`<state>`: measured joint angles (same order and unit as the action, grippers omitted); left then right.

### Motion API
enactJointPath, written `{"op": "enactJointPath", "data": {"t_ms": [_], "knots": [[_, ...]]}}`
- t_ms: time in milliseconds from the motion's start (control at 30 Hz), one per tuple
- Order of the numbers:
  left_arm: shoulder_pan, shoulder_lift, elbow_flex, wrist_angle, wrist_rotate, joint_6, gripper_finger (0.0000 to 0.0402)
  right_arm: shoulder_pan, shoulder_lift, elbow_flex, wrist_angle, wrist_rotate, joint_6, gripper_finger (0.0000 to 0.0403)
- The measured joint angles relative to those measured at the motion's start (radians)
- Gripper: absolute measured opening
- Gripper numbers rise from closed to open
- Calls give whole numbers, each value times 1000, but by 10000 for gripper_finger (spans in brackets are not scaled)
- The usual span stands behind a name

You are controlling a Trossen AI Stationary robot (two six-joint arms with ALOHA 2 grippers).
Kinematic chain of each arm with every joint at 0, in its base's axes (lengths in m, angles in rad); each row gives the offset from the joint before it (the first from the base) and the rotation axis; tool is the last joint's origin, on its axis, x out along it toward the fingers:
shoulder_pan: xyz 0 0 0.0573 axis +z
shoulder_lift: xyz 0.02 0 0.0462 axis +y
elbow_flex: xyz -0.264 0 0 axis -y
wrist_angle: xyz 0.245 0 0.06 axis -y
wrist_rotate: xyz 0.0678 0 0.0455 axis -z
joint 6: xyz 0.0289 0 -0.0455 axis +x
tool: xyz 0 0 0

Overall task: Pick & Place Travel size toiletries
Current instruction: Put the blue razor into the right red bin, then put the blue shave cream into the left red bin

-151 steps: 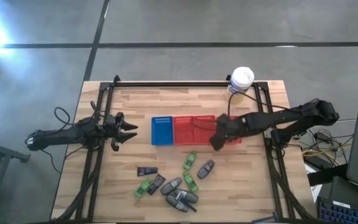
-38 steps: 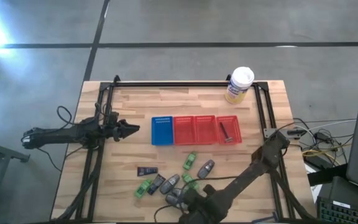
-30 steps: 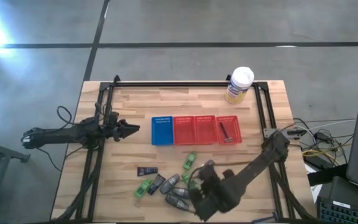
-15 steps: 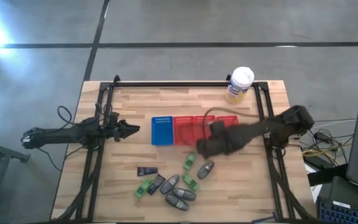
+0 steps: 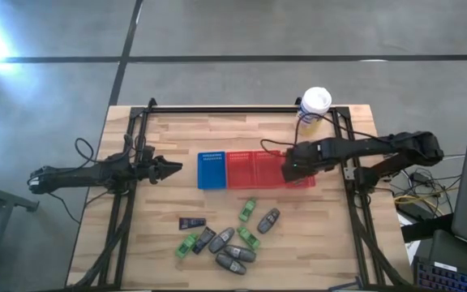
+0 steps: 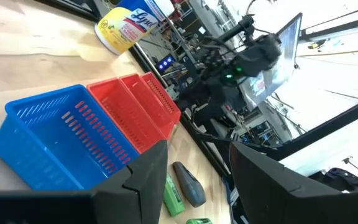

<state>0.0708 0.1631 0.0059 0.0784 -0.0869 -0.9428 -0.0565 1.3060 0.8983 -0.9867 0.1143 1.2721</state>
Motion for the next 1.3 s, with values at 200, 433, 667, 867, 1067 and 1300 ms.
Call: {"op": "enactJointPath", "data": {"t_ms": [200,433,667,867,1067,1300], "knots": [[0,0,0,0,-1,0,179,-22,-24,-126,126,-39,-38,51],[0,0,0,1,-1,0,179,-60,31,-167,155,9,-75,45],[0,0,0,1,-1,0,179,-59,43,-144,193,13,-77,105],[0,0,0,1,-1,0,179,-54,42,-71,179,5,-101,191],[0,0,0,7,-3,-11,179,-10,42,37,176,85,-122,251],[0,0,0,110,-81,-94,179,20,51,124,176,124,-121,283]]}}
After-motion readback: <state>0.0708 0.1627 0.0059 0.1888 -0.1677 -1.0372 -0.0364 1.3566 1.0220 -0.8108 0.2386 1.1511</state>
